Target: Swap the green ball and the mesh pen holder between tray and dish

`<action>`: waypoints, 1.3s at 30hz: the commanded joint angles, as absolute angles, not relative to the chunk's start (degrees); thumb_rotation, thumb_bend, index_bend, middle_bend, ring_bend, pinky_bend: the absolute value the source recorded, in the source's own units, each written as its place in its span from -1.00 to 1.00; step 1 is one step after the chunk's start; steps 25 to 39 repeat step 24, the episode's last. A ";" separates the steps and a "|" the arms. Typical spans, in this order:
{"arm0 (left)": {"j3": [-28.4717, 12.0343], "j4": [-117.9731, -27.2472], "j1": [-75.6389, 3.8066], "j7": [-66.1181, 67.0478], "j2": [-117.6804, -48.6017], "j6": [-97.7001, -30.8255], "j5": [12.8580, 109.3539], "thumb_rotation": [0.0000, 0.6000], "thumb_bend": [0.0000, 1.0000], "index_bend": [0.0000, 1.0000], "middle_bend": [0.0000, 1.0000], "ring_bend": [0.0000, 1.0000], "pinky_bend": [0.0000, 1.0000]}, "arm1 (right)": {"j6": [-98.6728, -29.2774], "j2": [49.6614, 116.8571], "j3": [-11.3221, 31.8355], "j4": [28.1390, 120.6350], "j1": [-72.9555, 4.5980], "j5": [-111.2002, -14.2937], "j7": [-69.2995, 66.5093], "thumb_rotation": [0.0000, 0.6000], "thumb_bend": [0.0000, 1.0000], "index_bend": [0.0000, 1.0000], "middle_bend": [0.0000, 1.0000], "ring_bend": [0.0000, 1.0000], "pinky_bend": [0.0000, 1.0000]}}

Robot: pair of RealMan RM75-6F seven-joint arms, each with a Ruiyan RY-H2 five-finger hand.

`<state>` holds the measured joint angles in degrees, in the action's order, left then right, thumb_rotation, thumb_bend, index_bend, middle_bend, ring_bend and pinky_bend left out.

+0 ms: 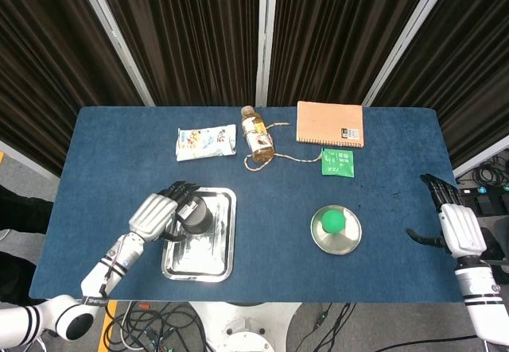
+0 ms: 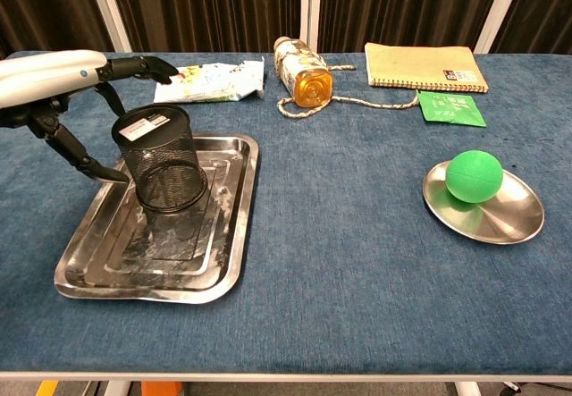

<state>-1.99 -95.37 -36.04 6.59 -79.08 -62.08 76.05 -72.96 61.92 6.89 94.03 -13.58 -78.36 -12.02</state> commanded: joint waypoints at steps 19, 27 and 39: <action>4.99 -93.40 -8.11 16.40 -77.14 -96.91 79.55 1.00 -0.77 -0.88 -0.84 -0.94 -0.57 | -87.92 71.78 0.65 84.02 -3.00 -84.52 -4.46 1.00 -0.85 -1.00 -1.00 -1.00 -1.00; 4.96 -91.98 -6.01 15.01 -78.20 -96.52 79.52 1.00 -0.77 -0.88 -0.84 -0.95 -0.59 | -88.59 74.20 -0.03 81.66 -2.09 -85.74 -4.39 1.00 -0.86 -1.00 -1.00 -1.00 -1.00; 4.96 -91.98 -6.01 15.01 -78.20 -96.52 79.52 1.00 -0.77 -0.88 -0.84 -0.95 -0.59 | -88.59 74.20 -0.03 81.66 -2.09 -85.74 -4.39 1.00 -0.86 -1.00 -1.00 -1.00 -1.00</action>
